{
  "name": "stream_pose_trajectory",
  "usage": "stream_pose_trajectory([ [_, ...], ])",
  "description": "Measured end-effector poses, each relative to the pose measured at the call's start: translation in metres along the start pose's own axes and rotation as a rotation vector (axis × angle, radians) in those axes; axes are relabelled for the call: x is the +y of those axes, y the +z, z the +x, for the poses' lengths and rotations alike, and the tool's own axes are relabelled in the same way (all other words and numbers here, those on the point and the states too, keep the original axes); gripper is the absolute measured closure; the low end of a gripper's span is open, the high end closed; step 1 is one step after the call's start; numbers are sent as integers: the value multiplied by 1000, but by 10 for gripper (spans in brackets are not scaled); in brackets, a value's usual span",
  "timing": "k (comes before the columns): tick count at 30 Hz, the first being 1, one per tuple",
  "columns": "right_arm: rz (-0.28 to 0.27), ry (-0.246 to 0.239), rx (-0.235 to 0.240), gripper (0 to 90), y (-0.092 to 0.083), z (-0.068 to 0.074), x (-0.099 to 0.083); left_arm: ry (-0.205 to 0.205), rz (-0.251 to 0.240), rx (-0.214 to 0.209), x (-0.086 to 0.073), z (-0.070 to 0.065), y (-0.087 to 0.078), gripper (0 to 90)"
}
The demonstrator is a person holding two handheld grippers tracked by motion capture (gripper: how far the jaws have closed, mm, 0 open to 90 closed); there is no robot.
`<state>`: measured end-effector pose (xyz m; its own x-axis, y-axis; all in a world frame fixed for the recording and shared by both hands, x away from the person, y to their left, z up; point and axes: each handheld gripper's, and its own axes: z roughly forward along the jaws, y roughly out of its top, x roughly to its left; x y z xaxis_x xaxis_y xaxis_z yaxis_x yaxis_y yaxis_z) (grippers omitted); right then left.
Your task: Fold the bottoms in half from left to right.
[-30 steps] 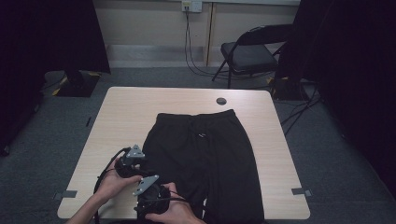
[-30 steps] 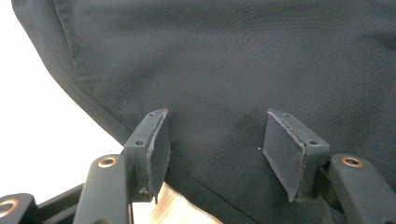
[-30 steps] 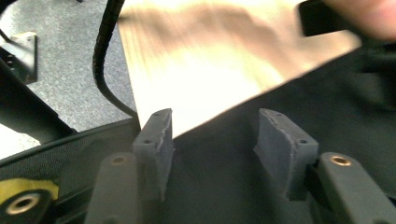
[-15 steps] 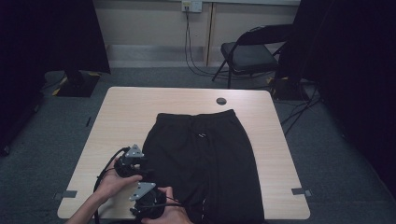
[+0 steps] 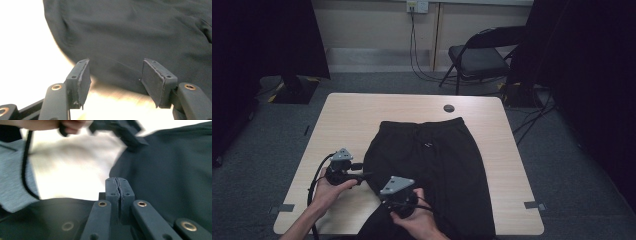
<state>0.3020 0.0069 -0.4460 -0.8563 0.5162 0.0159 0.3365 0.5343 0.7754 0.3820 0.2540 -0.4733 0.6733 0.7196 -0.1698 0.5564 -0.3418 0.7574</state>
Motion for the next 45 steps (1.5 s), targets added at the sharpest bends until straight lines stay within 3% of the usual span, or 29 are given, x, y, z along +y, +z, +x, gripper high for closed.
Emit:
stream_pose_trajectory([
  [5,1,61,-83,880,-29,-37,-21,0,-19,-30,4,-10,3,382],
  [6,1,61,-83,880,-29,-37,-21,0,-19,-30,4,-10,3,382],
  [7,5,64,-93,880,-31,-41,-25,15,-14,-16,5,-13,7,382],
  [8,46,70,-129,879,-33,-51,-37,34,19,-12,7,-16,16,381],
  [9,46,70,-129,879,-33,-51,-37,34,19,-12,7,-16,16,381],
  [10,96,85,-142,855,-27,-59,-49,65,52,0,9,-20,25,381],
  [12,131,98,-151,787,-22,-64,-57,84,60,-4,9,-22,28,381],
  [16,98,114,-150,568,-18,-67,-52,89,73,-7,9,-23,29,381],
  [20,75,99,-139,514,-12,-69,-45,75,75,-10,8,-21,28,378],
  [22,99,97,-131,488,0,-72,-47,60,71,-8,7,-19,26,377],
  [24,107,103,-112,485,5,-72,-49,53,67,-6,7,-17,26,374],
  [28,102,92,-91,568,7,-67,-50,48,71,-9,7,-16,26,370],
  [29,101,80,-89,641,6,-65,-49,48,75,-8,7,-16,27,370],
  [30,95,70,-58,779,5,-61,-48,53,79,-10,7,-16,26,368],
  [31,95,70,-58,779,5,-61,-48,53,79,-10,7,-16,26,367],
  [33,108,50,-16,887,5,-56,-48,49,81,-14,7,-16,25,366],
  [36,120,22,9,895,3,-48,-48,12,67,-38,7,-14,22,366],
  [40,130,-7,47,897,0,-35,-53,-24,49,-31,8,-11,17,368],
  [44,143,-29,61,892,-4,-26,-53,-11,46,-4,9,-10,17,366],
  [45,135,-19,40,805,-4,-24,-53,-1,43,3,10,-10,17,357],
])
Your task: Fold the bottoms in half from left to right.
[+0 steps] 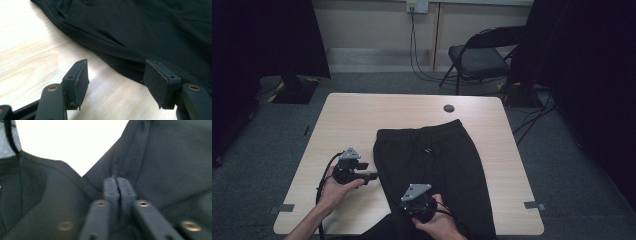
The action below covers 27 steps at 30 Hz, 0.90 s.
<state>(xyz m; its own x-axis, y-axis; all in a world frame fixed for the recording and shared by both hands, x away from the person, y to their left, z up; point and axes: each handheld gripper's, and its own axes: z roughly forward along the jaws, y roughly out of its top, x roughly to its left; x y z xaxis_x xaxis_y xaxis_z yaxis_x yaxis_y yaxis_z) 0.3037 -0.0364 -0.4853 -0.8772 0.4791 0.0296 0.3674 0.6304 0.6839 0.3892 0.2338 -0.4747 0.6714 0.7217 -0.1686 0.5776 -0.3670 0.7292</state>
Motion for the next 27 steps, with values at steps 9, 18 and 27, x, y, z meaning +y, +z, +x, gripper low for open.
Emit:
stream_pose_trajectory([
  [9,-36,56,-42,585,15,-12,8,-3,-10,12,7,4,-3,354],
  [18,-15,-2,-74,801,14,-5,11,-44,-39,36,11,15,-6,353],
  [27,-12,45,-29,889,10,-7,6,-84,-64,25,32,31,13,318],
])
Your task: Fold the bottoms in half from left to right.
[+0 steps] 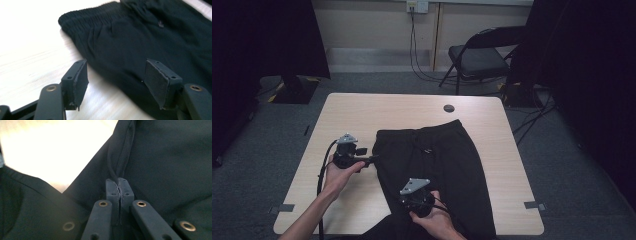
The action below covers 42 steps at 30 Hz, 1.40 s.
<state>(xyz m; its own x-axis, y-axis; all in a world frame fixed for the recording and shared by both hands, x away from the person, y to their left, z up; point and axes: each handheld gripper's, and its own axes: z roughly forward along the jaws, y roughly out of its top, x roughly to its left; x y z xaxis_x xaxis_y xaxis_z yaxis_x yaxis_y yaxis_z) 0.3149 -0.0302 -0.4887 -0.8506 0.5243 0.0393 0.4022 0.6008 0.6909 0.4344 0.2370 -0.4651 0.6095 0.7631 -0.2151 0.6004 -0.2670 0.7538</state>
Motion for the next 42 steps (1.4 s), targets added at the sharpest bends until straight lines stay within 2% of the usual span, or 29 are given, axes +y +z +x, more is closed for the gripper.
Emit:
stream_pose_trajectory([
  [1,0,-17,4,889,-1,4,-2,-10,-24,26,2,2,5,318],
  [2,-2,-16,6,888,-2,5,-2,-36,-34,22,2,3,8,318],
  [3,-1,-20,12,888,-2,6,-3,-39,-32,20,2,4,12,316],
  [4,-2,-19,13,888,-3,7,-3,-19,4,35,1,5,18,317],
  [6,-3,-18,14,887,-3,7,-4,-7,27,64,-1,7,23,323],
  [8,-3,-15,15,886,-3,7,-4,-13,34,74,-2,9,24,331],
  [10,-7,-20,12,884,-3,7,-4,7,28,92,-2,9,24,371],
  [11,-7,-20,12,884,-3,7,-4,7,28,92,-2,9,24,377],
  [12,-8,-16,13,882,-2,7,-4,27,39,88,-2,8,26,377],
  [14,-9,-14,12,882,-2,7,-3,31,47,97,-3,8,28,395],
  [16,-12,-21,13,882,-1,8,-3,14,30,93,-3,10,30,412],
  [20,-17,-22,20,880,0,8,-3,11,44,91,-5,12,35,422],
  [21,-18,-19,22,880,0,8,-3,-3,37,90,-5,13,36,422],
  [22,-19,-21,21,880,0,8,-3,-2,36,99,-5,13,36,435],
  [23,-17,-21,22,880,1,9,-2,23,42,116,-5,9,38,437],
  [24,-16,-21,21,880,1,9,-2,50,48,133,-4,7,39,458],
  [25,-16,-20,18,880,1,9,-1,50,48,133,-4,7,39,483],
  [28,-14,-19,20,880,3,11,0,67,45,137,-3,4,41,656],
  [29,-14,-19,20,880,3,11,0,83,40,144,-4,5,41,656],
  [30,-18,-26,30,880,4,11,1,47,22,112,-5,10,41,821],
  [31,-19,-23,31,881,4,11,1,26,23,101,-6,12,40,866],
  [34,-20,-13,44,887,4,11,2,5,22,84,-6,15,39,887],
  [36,-39,-15,53,890,0,12,6,-26,8,69,-6,18,36,888],
  [37,-50,-19,57,890,-3,12,9,-26,8,69,-6,18,36,888],
  [38,-68,-17,61,890,-7,12,13,-47,-22,51,-3,17,32,888],
  [39,-68,-17,61,890,-7,12,13,-47,-22,51,-3,17,32,888],
  [41,-117,-4,74,891,-19,12,23,-28,-21,51,5,16,28,888],
  [42,-131,1,76,891,-23,13,26,-44,-74,24,13,13,20,888],
])
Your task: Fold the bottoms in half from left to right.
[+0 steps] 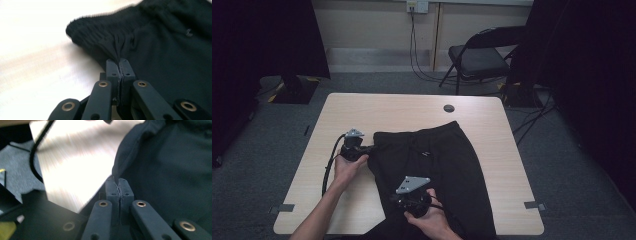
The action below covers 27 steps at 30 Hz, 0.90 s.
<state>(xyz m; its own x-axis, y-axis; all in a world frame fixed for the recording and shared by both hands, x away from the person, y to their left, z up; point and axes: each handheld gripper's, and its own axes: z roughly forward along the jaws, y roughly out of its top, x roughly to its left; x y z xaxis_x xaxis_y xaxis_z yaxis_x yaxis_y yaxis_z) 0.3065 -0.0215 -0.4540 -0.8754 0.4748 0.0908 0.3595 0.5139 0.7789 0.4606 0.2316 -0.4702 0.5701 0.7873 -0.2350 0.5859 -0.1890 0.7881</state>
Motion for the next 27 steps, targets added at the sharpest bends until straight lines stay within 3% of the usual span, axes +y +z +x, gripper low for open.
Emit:
stream_pose_trajectory([
  [1,-13,1,4,891,-3,1,3,-5,-15,-12,4,-2,-3,889],
  [4,-37,-1,12,891,-8,4,8,33,-15,-4,13,-6,-8,888],
  [13,-136,-37,35,891,-28,22,44,-4,-103,-28,40,-4,-36,889],
  [15,-171,-62,47,892,-31,28,66,-11,-129,-23,50,-1,-50,888],
  [17,-178,-72,49,892,-32,30,72,-12,-143,-26,53,-1,-56,888],
  [18,-211,-95,60,892,-35,37,91,7,-160,-13,62,-2,-69,888],
  [23,-294,-124,72,892,-44,46,129,28,-215,27,88,3,-107,888],
  [25,-335,-118,78,892,-50,46,140,7,-235,29,94,5,-114,888],
  [27,-357,-112,65,892,-56,43,143,21,-205,42,94,2,-110,888],
])
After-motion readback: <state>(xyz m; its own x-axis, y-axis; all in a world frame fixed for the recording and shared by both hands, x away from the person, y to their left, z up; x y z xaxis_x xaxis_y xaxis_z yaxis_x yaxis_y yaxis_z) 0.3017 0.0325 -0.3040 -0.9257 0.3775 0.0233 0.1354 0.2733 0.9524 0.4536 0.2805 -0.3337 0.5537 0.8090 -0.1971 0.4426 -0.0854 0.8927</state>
